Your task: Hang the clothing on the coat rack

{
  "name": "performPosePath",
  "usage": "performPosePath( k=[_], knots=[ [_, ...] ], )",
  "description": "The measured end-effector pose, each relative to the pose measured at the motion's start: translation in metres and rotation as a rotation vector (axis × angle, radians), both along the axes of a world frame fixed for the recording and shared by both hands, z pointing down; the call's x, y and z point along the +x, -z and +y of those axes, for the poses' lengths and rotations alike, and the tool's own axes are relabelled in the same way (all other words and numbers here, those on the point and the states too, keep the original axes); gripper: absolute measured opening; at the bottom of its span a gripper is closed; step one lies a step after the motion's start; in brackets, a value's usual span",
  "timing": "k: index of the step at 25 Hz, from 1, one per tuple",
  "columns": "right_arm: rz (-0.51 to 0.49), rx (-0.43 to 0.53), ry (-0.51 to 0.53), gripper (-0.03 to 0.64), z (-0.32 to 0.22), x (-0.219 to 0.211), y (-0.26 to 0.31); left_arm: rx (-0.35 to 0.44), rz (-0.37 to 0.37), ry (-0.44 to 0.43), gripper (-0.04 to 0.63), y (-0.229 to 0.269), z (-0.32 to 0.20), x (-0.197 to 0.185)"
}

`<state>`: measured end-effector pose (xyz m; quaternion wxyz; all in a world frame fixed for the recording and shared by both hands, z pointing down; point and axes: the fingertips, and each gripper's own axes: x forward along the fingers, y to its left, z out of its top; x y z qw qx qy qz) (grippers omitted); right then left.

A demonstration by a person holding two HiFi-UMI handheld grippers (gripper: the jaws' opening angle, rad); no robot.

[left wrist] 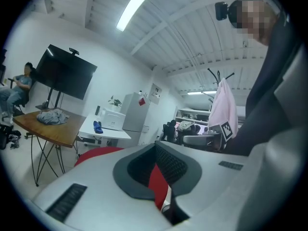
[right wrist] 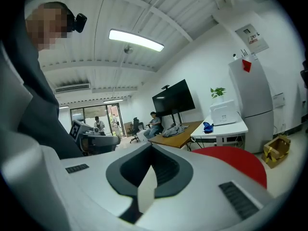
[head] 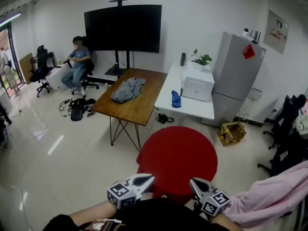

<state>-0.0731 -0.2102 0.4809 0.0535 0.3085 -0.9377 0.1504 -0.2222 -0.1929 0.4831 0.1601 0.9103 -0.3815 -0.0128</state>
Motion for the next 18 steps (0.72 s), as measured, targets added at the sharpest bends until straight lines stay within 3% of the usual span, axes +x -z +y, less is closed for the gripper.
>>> performPosePath(
  k=[18],
  knots=[
    [0.013,0.017,-0.022,0.0,0.003,0.015,0.001,-0.012,0.0,-0.074,0.003,-0.005,0.007,0.027]
  ],
)
